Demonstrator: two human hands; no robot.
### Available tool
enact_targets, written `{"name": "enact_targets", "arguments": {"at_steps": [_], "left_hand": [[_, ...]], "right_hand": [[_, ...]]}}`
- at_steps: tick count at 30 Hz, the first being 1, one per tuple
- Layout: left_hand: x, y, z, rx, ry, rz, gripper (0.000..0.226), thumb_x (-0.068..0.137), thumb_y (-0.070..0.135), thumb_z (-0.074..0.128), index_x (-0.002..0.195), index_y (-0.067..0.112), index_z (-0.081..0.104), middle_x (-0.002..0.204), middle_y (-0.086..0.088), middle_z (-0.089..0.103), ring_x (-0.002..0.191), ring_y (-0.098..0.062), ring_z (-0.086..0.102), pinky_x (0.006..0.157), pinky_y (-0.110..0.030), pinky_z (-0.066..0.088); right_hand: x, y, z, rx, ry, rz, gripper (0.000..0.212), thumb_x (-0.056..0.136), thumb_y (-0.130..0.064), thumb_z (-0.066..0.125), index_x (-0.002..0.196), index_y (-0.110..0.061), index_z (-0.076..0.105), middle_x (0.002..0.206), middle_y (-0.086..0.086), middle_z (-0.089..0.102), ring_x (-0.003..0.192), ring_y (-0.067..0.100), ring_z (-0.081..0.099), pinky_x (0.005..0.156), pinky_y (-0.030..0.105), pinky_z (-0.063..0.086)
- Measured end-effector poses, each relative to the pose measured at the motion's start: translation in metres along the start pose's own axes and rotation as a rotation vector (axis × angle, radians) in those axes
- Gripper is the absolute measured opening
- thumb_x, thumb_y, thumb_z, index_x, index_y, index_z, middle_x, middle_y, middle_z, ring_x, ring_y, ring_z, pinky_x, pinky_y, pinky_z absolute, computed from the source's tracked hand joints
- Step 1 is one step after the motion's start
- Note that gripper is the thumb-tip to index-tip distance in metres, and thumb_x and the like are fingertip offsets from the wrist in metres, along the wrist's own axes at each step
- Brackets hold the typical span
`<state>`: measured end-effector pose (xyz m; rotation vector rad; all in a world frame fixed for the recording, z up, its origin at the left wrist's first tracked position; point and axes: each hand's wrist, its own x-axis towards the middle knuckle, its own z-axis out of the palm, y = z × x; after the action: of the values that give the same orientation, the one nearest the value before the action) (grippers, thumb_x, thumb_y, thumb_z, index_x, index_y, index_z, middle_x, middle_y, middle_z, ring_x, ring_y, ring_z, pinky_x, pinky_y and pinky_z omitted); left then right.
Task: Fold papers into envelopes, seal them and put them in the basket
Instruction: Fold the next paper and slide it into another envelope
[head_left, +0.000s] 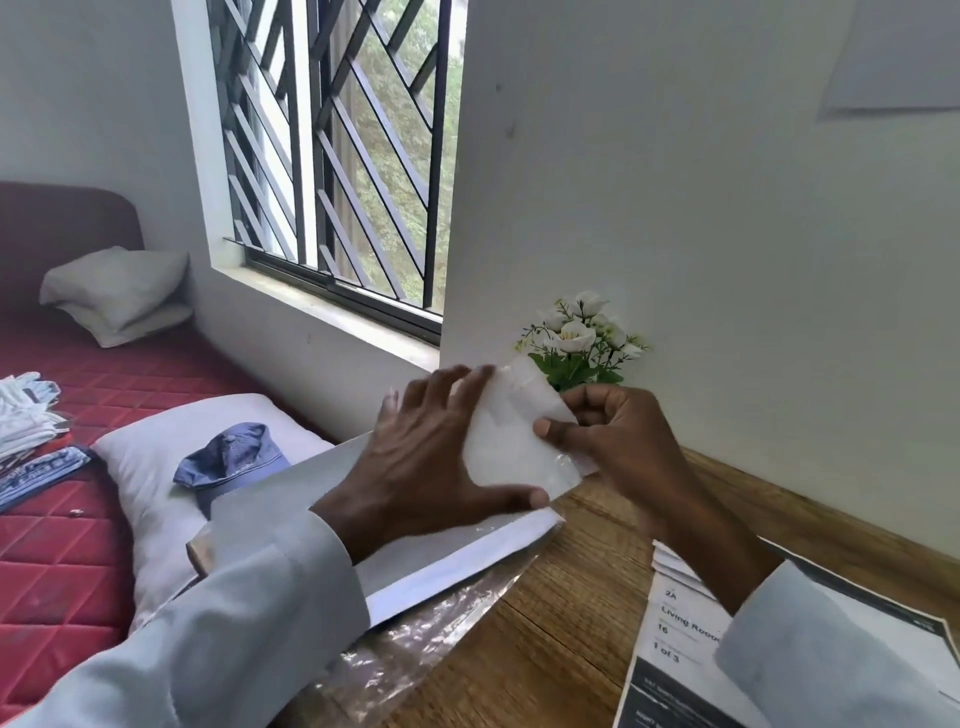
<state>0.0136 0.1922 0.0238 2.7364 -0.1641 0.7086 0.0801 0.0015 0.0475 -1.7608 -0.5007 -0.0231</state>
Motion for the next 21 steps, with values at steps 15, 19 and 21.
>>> {"name": "enact_targets", "arguments": {"at_steps": [15,19,21], "left_hand": [[0.052,0.118,0.058,0.007,-0.012,0.519,0.119,0.062,0.082,0.055,0.151,0.027,-0.003,0.146,-0.005,0.025,0.133,-0.026,0.025,0.111,-0.069,0.016],[0.057,0.156,0.085,0.033,-0.011,0.656,0.116,0.064,0.079,0.055,0.152,0.024,0.002,0.147,-0.006,0.028,0.135,-0.026,0.026,0.112,-0.069,0.011],[0.057,0.172,0.097,0.028,-0.022,0.712,0.115,0.065,0.078,0.055,0.153,0.025,0.003,0.148,-0.005,0.029,0.136,-0.027,0.027,0.113,-0.069,0.008]], "right_hand": [[-0.086,-0.004,-0.17,0.14,0.216,0.225,0.027,0.08,-0.001,0.073,0.107,-0.001,0.071,0.098,0.018,0.077,0.087,0.032,0.075,0.067,0.04,0.062],[-0.115,0.014,-0.197,0.208,0.232,0.303,0.039,0.07,-0.011,0.078,0.108,-0.002,0.073,0.109,0.019,0.074,0.1,0.034,0.072,0.084,0.043,0.06],[-0.125,0.022,-0.204,0.266,0.218,0.331,0.042,0.073,-0.013,0.079,0.113,-0.003,0.072,0.114,0.018,0.073,0.106,0.033,0.07,0.091,0.045,0.057]]}}
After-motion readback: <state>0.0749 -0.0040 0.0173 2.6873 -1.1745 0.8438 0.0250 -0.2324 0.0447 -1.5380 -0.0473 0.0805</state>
